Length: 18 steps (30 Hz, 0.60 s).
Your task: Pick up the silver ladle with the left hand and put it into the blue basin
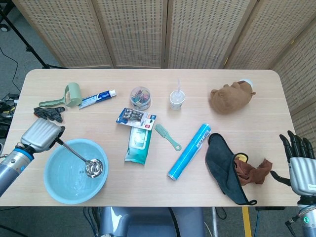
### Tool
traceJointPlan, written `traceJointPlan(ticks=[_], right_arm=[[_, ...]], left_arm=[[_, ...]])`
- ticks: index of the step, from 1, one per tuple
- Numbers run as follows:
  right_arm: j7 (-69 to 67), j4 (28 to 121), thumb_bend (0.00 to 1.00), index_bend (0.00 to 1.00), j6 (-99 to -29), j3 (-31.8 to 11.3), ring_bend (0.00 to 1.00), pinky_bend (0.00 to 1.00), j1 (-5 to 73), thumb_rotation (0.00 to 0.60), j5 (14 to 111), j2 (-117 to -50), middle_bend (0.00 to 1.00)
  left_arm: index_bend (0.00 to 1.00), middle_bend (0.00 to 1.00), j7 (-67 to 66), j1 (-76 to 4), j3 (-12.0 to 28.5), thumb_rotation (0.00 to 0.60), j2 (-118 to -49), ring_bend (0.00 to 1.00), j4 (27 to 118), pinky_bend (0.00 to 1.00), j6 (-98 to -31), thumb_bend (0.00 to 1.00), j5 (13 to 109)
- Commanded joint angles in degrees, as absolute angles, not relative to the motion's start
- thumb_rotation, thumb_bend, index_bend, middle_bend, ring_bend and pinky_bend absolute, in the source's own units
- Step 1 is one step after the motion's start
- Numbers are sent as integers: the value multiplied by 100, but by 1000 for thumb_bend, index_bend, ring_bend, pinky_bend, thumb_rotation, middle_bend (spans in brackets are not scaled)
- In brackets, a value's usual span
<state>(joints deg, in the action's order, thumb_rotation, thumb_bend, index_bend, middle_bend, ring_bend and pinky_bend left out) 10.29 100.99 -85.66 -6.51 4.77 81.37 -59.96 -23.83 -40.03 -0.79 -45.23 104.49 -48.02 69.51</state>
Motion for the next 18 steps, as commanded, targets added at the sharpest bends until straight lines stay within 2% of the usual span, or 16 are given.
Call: traceJointPlan(ticks=[1, 18], right_arm=[[1062, 10110, 0, 0, -8574, -638, 0, 0, 475, 600, 8154, -6015, 0], [1076, 10194, 0, 0, -8704, -634, 0, 0, 422, 600, 8242, -5971, 0]], left_arm=[[913, 1000, -2159, -3880, -79, 600, -4257, 987, 10551, 1000, -4896, 679, 7176], [918, 1000, -1854, -3525, -33, 600, -3408, 987, 10773, 1000, -5166, 672, 7697]])
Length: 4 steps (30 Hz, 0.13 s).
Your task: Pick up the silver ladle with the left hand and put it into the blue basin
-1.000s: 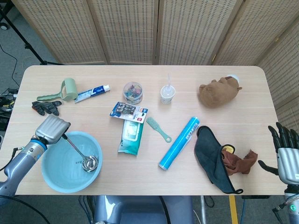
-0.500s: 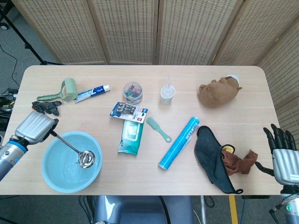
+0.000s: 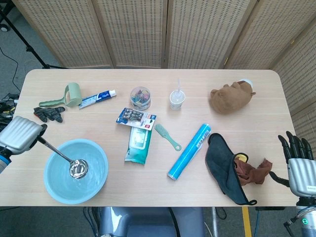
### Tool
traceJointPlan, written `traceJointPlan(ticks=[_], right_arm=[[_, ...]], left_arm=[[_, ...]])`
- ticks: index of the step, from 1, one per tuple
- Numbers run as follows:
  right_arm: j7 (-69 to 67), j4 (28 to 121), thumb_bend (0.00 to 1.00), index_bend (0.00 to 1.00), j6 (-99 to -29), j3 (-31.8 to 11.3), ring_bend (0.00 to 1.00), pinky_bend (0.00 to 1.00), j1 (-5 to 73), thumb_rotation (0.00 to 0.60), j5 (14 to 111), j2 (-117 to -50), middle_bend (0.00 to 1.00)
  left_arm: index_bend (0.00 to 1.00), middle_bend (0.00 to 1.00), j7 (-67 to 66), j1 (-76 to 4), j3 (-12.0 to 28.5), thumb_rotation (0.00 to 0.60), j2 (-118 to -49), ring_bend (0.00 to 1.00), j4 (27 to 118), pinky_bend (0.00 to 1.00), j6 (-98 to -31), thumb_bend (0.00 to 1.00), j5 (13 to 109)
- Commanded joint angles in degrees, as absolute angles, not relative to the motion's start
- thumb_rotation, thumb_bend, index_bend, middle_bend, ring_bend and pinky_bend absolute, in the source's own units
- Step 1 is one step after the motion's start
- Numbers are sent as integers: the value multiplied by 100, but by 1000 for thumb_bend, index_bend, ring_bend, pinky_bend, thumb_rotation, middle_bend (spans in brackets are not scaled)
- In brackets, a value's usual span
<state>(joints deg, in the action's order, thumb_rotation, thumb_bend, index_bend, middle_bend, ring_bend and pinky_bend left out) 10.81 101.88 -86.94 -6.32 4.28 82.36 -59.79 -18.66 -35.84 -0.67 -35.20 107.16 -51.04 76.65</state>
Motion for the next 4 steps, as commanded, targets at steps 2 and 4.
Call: traceJointPlan(ticks=[2, 4], right_arm=[[1059, 10205, 0, 0, -8721, -641, 0, 0, 415, 600, 8243, -5959, 0], [1054, 10207, 0, 0, -8728, -645, 0, 0, 411, 600, 8243, -5952, 0]], left_arm=[[918, 1000, -1800, -3498, -5, 600, -3341, 987, 10814, 1000, -5161, 671, 7705], [918, 1000, -1792, -3473, 17, 600, -3283, 987, 10839, 1000, -5155, 670, 7722]])
